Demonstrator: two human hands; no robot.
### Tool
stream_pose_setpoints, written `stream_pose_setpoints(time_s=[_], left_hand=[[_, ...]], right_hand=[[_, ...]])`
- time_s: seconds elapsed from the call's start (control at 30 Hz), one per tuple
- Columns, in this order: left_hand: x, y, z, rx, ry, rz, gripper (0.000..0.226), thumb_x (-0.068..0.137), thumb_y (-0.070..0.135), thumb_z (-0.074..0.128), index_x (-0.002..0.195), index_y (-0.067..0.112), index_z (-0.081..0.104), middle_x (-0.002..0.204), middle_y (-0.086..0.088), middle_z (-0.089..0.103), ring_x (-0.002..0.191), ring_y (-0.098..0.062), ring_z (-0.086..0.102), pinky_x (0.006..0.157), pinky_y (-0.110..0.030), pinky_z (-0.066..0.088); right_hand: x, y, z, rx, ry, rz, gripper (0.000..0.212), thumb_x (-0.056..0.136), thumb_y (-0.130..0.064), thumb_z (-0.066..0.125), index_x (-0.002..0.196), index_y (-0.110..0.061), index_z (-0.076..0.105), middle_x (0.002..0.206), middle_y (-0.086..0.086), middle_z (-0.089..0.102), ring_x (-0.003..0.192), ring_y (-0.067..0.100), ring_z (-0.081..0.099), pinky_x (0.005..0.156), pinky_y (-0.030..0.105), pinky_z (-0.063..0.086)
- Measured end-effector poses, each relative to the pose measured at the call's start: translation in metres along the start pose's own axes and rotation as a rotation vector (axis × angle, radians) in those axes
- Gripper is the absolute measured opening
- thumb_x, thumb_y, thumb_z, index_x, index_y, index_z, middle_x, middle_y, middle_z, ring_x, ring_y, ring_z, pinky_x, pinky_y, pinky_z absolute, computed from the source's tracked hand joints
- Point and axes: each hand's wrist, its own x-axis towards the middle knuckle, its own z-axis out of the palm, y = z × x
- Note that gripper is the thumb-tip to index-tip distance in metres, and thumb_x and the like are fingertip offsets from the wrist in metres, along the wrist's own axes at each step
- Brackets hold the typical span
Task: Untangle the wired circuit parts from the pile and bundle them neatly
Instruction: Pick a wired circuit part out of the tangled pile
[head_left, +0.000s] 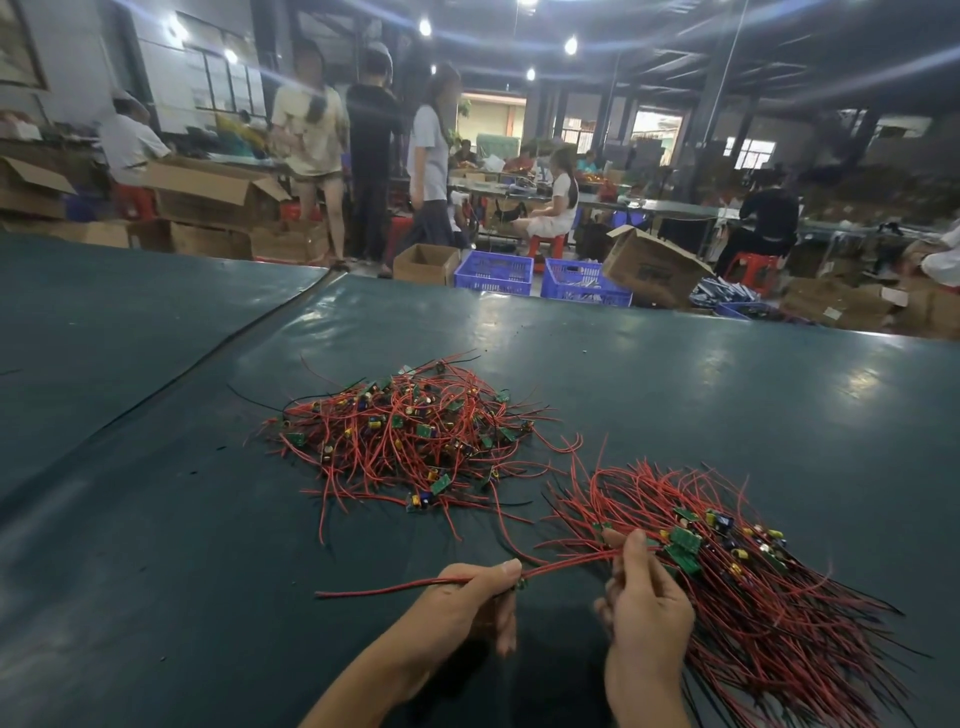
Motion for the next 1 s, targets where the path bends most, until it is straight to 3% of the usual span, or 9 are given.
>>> stream_pose_setpoints(time_s=[0.17,0.27,0.33,0.4,0.57,0.67,0.77,0.9,1.0], left_hand=[[-0.004,0.006,-0.002,-0.134,-0.038,-0.018,0.050,0.086,0.055,0.056,0.050,0.020,0.048,0.050,-0.002,0.048,0.056,-0.019,0.051,0.064,-0.023,0.044],[-0.005,0.007,0.004,-0.164,-0.126,-0.095,0.041,0.093,0.045,0.053,0.069,0.017,0.071,0.062,0.002,0.062,0.060,-0.012,0.058,0.062,-0.019,0.045],[-0.004,0.006,0.003,-0.139,-0.132,-0.105,0.035,0.093,0.043,0.054,0.081,0.018,0.075,0.069,0.004,0.068,0.064,-0.007,0.063,0.063,-0.017,0.046],[-0.004,0.006,0.000,-0.081,-0.091,-0.063,0.036,0.088,0.047,0.057,0.070,0.021,0.075,0.068,0.006,0.069,0.065,-0.006,0.064,0.064,-0.016,0.046],[0.003,0.001,-0.015,-0.053,0.254,0.113,0.033,0.082,0.044,0.060,0.065,0.018,0.071,0.068,-0.002,0.066,0.064,-0.014,0.060,0.065,-0.022,0.049],[0.006,-0.005,-0.035,0.312,0.698,0.302,0.020,0.089,0.022,0.067,0.069,0.020,0.070,0.069,0.004,0.067,0.066,-0.008,0.059,0.065,-0.022,0.048],[0.004,-0.009,-0.052,0.718,0.946,0.343,0.005,0.087,0.019,0.069,0.084,0.022,0.070,0.097,0.008,0.066,0.096,-0.013,0.058,0.087,-0.035,0.047],[0.003,-0.018,-0.071,1.057,1.019,0.021,0.036,0.089,0.039,0.060,0.124,0.032,0.060,0.149,-0.004,0.038,0.139,-0.024,0.029,0.110,-0.045,0.021],[0.003,-0.023,-0.083,1.160,0.914,-0.273,0.058,0.093,0.054,0.041,0.147,0.035,0.030,0.161,-0.007,0.016,0.148,-0.023,0.011,0.115,-0.045,0.012]], right_hand=[[-0.020,0.008,0.011,-0.126,-0.315,-0.013,0.044,0.087,-0.046,0.055,0.065,-0.012,0.071,0.049,-0.005,0.043,0.041,0.007,0.035,0.039,0.018,0.030],[-0.036,0.011,0.021,-0.245,-0.539,-0.051,0.048,0.082,-0.048,0.053,0.051,-0.013,0.061,0.043,0.003,0.047,0.039,0.015,0.046,0.042,0.022,0.038],[-0.039,0.012,0.023,-0.281,-0.568,-0.036,0.054,0.082,-0.050,0.052,0.050,-0.008,0.059,0.045,0.010,0.050,0.042,0.019,0.050,0.045,0.027,0.041],[-0.034,0.012,0.020,-0.335,-0.472,-0.027,0.064,0.078,-0.059,0.051,0.054,0.001,0.049,0.052,0.013,0.044,0.050,0.018,0.046,0.057,0.033,0.038],[-0.016,0.003,0.009,-0.168,-0.114,0.223,0.055,0.090,-0.058,0.048,0.059,-0.013,0.043,0.043,-0.004,0.034,0.035,0.010,0.031,0.042,0.025,0.030],[-0.008,-0.004,0.005,0.086,-0.039,0.349,0.051,0.096,-0.053,0.048,0.063,-0.016,0.038,0.043,-0.006,0.028,0.033,0.008,0.024,0.033,0.020,0.021],[-0.004,-0.007,0.002,0.211,-0.064,0.402,0.052,0.097,-0.053,0.046,0.069,-0.010,0.053,0.045,-0.005,0.033,0.032,0.007,0.026,0.031,0.017,0.021],[-0.001,-0.011,-0.002,0.299,-0.122,0.439,0.065,0.099,-0.058,0.036,0.077,-0.004,0.065,0.048,-0.003,0.038,0.032,0.007,0.028,0.032,0.017,0.023],[0.001,-0.012,-0.007,0.394,-0.143,0.456,0.071,0.097,-0.060,0.037,0.077,-0.003,0.075,0.054,-0.001,0.046,0.036,0.009,0.031,0.032,0.019,0.026]])
